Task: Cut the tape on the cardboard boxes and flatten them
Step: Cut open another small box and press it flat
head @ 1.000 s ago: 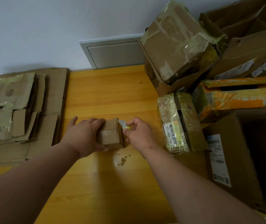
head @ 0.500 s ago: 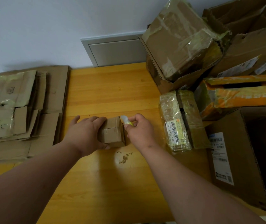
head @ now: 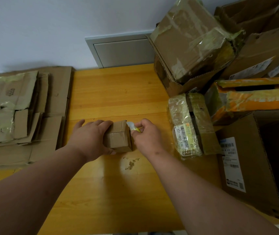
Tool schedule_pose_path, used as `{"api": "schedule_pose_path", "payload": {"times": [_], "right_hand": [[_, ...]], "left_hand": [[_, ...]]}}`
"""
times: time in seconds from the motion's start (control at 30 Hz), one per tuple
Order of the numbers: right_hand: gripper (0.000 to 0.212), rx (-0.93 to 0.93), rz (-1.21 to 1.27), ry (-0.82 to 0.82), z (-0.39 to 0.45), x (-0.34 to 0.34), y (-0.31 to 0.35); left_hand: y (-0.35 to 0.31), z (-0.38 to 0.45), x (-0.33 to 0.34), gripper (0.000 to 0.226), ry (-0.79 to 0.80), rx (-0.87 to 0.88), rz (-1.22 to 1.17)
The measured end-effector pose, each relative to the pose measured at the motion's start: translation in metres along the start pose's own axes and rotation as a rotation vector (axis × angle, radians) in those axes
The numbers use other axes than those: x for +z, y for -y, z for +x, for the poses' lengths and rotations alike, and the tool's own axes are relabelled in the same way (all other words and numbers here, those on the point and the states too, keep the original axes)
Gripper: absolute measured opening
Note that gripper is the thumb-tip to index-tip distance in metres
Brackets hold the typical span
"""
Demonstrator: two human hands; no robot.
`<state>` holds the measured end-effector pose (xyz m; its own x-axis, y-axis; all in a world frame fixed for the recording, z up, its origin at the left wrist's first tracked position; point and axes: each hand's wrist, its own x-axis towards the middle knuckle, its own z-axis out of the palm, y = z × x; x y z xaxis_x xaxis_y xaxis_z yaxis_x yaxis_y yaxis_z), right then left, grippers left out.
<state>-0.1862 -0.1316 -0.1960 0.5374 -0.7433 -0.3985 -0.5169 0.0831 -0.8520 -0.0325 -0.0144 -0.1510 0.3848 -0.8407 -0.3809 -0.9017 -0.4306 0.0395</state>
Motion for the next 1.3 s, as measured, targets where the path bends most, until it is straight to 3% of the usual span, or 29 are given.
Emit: {"api": "schedule_pose_path", "payload": {"times": [0.23,0.67,0.93,1.2,1.3], "right_hand": [[0.015,-0.018,-0.003,-0.021,-0.001,0.001,0.003],[0.020,-0.119,-0.151,0.098,-0.007,-0.018,-0.001],[0.012,-0.151,-0.249,0.132,-0.009,-0.021,0.002],[0.023,-0.118,-0.189,0.252,-0.021,-0.019,-0.009],[0.022,-0.099,-0.157,0.176,-0.022,-0.021,-0.014]], "left_hand": [[0.000,0.001,0.000,0.099,0.001,-0.014,-0.013],[-0.003,0.001,-0.006,0.103,0.029,-0.026,-0.009],[-0.003,-0.002,-0.005,0.113,0.057,-0.029,-0.008],[-0.004,-0.002,-0.005,0.117,0.067,-0.047,-0.003],[-0.004,-0.001,-0.004,0.117,0.057,-0.057,-0.007]]}}
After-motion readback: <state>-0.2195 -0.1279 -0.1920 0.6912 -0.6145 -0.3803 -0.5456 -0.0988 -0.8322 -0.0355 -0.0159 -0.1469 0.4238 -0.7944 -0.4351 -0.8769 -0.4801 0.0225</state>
